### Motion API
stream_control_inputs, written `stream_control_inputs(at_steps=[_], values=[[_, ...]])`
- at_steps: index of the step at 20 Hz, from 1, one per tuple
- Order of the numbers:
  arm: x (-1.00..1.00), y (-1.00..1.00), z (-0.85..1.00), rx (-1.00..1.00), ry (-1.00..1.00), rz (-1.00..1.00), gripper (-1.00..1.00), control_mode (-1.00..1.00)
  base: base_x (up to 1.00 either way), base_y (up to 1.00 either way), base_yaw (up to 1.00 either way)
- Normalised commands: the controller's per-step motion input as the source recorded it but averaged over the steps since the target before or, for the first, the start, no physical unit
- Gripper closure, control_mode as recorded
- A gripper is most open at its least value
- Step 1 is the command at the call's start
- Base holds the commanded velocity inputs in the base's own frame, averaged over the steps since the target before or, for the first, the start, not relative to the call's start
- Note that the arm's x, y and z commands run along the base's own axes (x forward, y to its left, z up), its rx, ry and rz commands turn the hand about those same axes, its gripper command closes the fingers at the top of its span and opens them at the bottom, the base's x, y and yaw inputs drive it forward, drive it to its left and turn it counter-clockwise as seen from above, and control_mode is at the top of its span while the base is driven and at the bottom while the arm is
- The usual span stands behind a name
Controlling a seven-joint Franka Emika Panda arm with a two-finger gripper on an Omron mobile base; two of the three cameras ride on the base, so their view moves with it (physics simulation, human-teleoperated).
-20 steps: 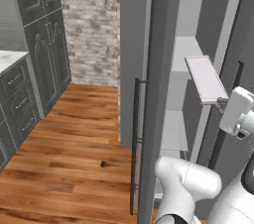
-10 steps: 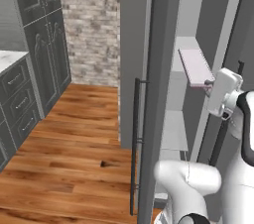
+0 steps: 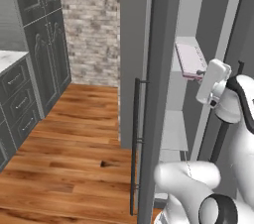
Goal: The ice cube tray has been filled with water. Take the tray and place it in the freezer to make ice. Close the freezer door after placing the tray.
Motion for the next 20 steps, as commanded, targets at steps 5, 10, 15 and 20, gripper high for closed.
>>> stream_control_inputs(at_steps=[5, 10, 15, 20], values=[[0.5, -0.43, 0.08, 0.03, 0.0, 0.0, 1.0, -1.0, 0.0, 0.0, 0.0], [0.47, -0.15, 0.04, 0.0, 0.05, 0.0, 1.0, -1.0, 0.0, 0.0, 0.0], [0.48, 0.0, 0.0, -0.08, 0.11, 0.0, 1.0, -1.0, 0.0, 0.0, 0.0], [0.55, 0.0, 0.0, -0.04, 0.07, 0.0, 1.0, -1.0, 0.0, 0.0, 0.0]])
